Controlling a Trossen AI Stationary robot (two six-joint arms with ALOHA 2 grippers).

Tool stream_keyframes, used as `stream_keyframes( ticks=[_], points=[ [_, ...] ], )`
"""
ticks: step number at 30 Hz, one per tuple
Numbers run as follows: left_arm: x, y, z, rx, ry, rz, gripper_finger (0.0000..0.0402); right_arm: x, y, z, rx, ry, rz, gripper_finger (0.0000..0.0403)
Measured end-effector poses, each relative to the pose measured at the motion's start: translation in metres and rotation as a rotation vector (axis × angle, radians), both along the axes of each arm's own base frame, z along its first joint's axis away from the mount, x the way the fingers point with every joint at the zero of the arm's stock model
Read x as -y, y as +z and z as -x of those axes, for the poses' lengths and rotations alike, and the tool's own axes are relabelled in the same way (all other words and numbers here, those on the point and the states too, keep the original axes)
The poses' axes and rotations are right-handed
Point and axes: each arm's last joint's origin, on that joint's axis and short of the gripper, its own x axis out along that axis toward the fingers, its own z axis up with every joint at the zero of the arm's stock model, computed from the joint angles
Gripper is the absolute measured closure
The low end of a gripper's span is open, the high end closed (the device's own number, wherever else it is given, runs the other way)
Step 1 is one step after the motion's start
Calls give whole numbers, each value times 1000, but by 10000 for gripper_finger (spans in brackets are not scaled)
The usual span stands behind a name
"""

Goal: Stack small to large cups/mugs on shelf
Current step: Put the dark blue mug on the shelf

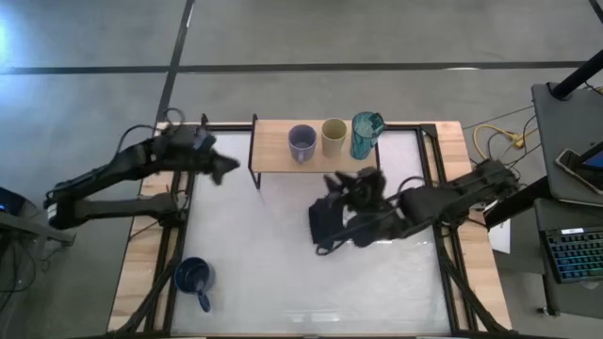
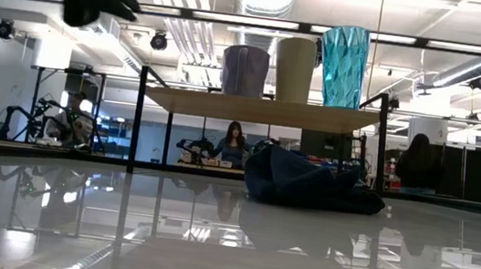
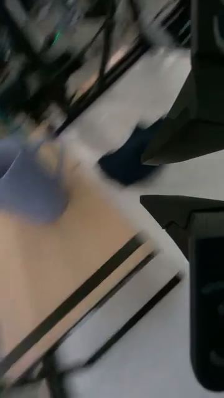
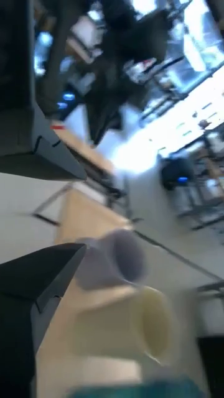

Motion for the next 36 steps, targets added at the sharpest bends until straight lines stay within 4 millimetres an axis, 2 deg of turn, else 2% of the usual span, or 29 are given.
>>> stream_keyframes(
  ticks=[3,8,11,18,23,25,31,36],
  points=[
    [-13,-6,-25,-3,31,-28,326,8,15,12,15,-25,39,245],
    [-25,-30,-62,-56,-83,17,326,18,26,29,6,-32,39,259],
    [-30,-24,-72,-46,-105,-22,326,23,26,42,-11,-33,-6,271],
    [-42,-8,-79,-52,-66,-152,326,20,18,64,-102,24,-163,332],
    [-52,-19,-84,-108,-57,-143,326,17,5,72,-199,-2,-265,383],
    [-55,-22,-85,-121,-49,-142,326,17,3,74,-210,-24,-288,391],
    [-56,-15,-84,-75,-42,-172,327,10,-8,60,-209,-30,-333,394],
    [-53,-5,-75,-43,-35,-189,327,-1,-22,48,-293,10,-416,394]
  ],
)
